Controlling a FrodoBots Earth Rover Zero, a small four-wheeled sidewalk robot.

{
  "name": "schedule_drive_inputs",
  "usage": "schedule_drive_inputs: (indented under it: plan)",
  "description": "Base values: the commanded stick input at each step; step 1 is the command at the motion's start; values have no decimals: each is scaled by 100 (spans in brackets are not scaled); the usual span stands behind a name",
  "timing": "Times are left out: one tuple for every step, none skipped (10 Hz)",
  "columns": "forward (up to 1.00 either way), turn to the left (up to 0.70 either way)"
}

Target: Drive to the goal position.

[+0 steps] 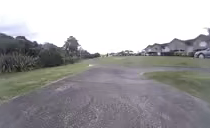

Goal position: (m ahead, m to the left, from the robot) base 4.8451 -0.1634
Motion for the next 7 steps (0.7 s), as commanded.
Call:
schedule_drive_inputs:
  plan:
    - [70,7]
    - [70,8]
    - [70,7]
    - [70,4]
    - [70,0]
    - [70,0]
    - [70,0]
